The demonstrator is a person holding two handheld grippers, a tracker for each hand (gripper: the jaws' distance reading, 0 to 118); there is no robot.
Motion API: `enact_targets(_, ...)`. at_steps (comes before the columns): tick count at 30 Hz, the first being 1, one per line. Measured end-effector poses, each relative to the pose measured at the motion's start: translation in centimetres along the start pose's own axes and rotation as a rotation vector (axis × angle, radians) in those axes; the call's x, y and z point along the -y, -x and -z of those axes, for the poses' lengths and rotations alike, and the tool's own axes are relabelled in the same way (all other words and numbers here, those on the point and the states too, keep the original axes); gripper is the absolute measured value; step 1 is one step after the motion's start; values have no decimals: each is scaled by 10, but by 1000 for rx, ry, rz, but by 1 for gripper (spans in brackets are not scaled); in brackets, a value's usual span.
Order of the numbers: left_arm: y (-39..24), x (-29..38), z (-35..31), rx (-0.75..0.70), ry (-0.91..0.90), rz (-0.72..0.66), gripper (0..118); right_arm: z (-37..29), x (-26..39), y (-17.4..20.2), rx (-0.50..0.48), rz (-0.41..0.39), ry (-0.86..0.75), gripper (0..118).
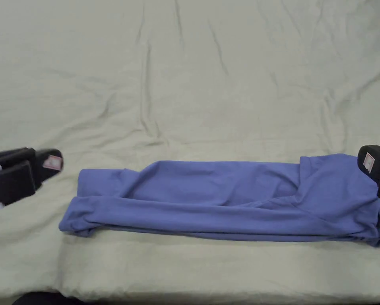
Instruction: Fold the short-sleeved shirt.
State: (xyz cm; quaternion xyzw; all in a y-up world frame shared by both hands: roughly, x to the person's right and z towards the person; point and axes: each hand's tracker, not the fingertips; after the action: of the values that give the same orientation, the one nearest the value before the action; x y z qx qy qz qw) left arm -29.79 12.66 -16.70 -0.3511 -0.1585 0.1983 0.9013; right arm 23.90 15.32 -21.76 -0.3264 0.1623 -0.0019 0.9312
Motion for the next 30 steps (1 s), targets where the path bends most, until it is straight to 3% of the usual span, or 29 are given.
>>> enact_targets(2, 53, 13, 17, 207, 109, -265, 93, 7, 5, 0, -19, 9, 29, 2)
enact_targets(8, 129, 51, 49, 25, 256, -359, 93, 25, 13, 17, -63, 2, 97, 2)
enact_targets(11, 140, 64, 79, 131, 282, -471, 93, 35, 12, 28, -73, -2, 117, 2)
enact_targets(14, 129, 78, 126, 156, 351, -444, 93, 43, 12, 33, -82, 5, 128, 2)
enact_targets(17, 130, 73, 133, 270, 253, -466, 97, 45, 11, 34, -105, 18, 124, 2)
enact_targets(18, 128, 74, 133, 252, 242, -522, 96, 46, 11, 33, -119, 25, 120, 2)
enact_targets(19, 126, 72, 130, 237, 232, -502, 80, 48, 11, 31, -124, 29, 124, 2)
enact_targets(20, 122, 71, 133, 246, 225, -473, 12, 51, 11, 31, -123, 28, 129, 2)
enact_targets(22, 116, 73, 133, 151, 263, -500, 12, 55, 12, 28, -122, 22, 140, 2)
enact_targets(23, 113, 70, 131, 181, 268, -476, 12, 56, 12, 26, -122, 22, 145, 2)
enact_targets(27, 123, 63, 95, 141, 158, -558, 12, 57, 14, 16, -117, 26, 152, 2)
enact_targets(30, 132, 55, 56, 43, 139, -520, 12, 56, 15, 6, -109, 32, 152, 2)
